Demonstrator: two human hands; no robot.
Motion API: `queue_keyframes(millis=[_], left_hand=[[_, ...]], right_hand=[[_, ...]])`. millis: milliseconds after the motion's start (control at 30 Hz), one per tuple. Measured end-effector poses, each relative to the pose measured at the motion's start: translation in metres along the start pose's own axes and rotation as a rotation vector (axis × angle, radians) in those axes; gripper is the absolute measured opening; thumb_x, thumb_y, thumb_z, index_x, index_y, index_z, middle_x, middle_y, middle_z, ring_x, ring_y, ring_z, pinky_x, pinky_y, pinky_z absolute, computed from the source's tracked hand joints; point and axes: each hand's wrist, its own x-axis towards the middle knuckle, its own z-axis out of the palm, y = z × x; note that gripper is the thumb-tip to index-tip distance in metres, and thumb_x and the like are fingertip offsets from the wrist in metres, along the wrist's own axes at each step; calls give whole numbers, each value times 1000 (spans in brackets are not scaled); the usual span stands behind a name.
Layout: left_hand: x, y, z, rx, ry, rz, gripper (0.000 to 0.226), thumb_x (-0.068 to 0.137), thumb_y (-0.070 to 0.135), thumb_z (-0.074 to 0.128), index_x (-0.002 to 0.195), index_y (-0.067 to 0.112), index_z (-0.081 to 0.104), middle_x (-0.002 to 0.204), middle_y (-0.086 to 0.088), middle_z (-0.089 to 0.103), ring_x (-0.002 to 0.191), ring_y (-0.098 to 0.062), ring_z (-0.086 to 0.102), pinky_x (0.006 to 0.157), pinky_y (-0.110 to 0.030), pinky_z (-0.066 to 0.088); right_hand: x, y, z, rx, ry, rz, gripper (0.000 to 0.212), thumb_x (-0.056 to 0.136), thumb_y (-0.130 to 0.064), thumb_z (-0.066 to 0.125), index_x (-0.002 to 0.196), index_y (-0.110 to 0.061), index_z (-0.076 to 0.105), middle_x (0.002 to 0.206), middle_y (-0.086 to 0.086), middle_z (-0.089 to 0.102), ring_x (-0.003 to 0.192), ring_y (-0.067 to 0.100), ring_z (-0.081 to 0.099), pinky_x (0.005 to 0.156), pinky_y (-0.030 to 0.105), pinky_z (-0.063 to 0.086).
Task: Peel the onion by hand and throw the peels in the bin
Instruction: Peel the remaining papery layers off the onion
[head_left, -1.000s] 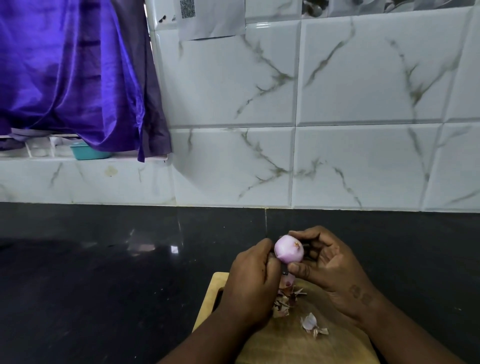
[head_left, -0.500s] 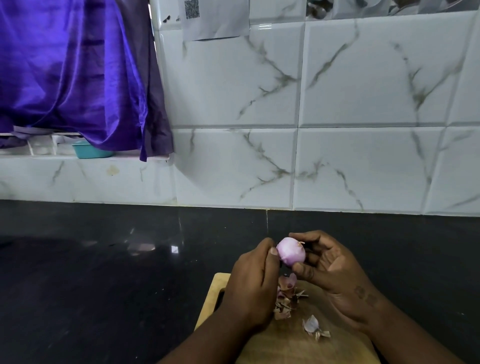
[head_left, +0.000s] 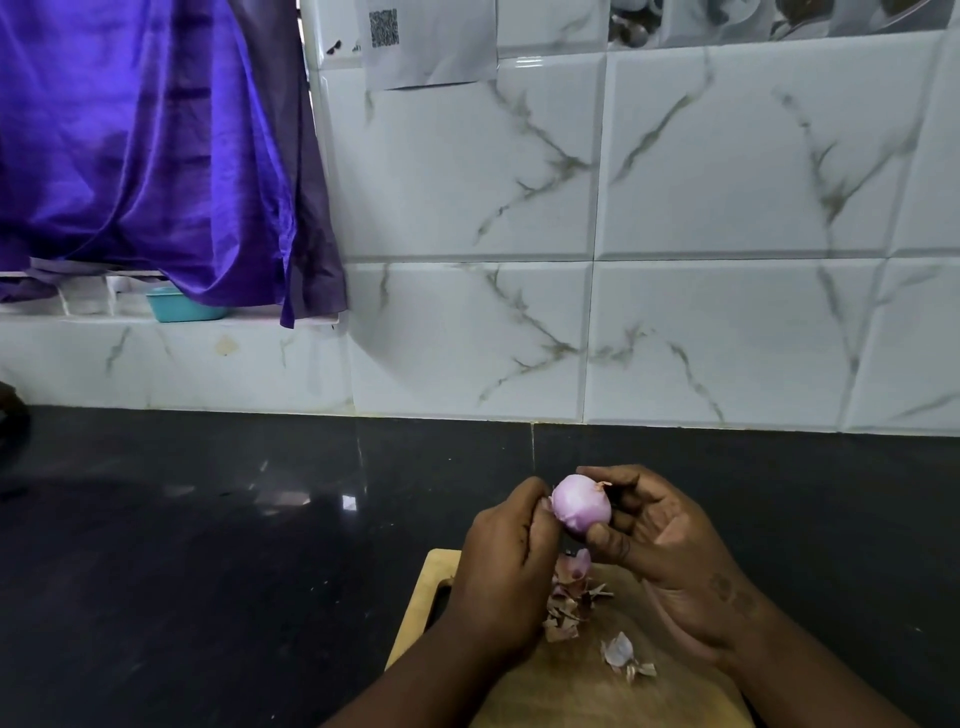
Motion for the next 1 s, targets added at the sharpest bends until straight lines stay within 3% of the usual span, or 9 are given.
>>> queue_keyframes(millis=[67,167,300,433,567,733,1000], left_hand=[[1,-1,-1,-70,0,-16,38,106,42,37,87,17,59,77,-5,62,70,-24,57,63,-51,48],[2,-4,-2,-84,-3,-12,39,109,39,35,84,18,56,71,3,56,66,-11,50,60,-44,43],[1,-4,-2,-17,-5,7,39,107,50,33,84,28,54,74,6,58,68,-9,52,62,-42,44],[0,-1,-2,1,-2,19,32,108,43,33,84,34,51,74,12,56,69,-9,53,61,-31,42],[0,-6,-4,61,-35,18,31,107,47,32,86,34,50,75,11,56,70,-12,54,61,-33,43],[1,-3,-5,101,-37,34,27,106,45,32,85,37,48,73,14,53,68,-5,53,59,-16,37],[3,-1,-3,-60,-3,-11,27,107,33,42,83,30,56,72,11,57,67,-3,52,59,-21,41]], right_hand=[[0,1,-2,25,-2,7,58,70,-12,93,123,-8,71,125,19,74,118,33,71,89,31,60],[0,3,-4,5,-15,20,51,78,3,77,127,-7,68,126,16,74,120,31,71,90,30,60],[1,7,-4,-37,-15,30,52,80,-2,76,131,-10,67,129,12,74,123,28,70,95,31,59],[1,5,-5,-36,-31,41,53,80,-3,75,132,-10,66,129,11,74,123,26,70,94,30,59],[0,6,-6,-85,-19,38,52,79,-8,77,131,-11,67,128,10,75,122,28,70,97,33,60],[-1,1,-2,-120,7,36,74,60,-46,97,125,-19,73,127,9,76,120,26,72,95,31,60],[-1,-3,1,26,-21,83,76,59,-40,99,126,-14,73,130,16,73,124,33,69,97,37,60]])
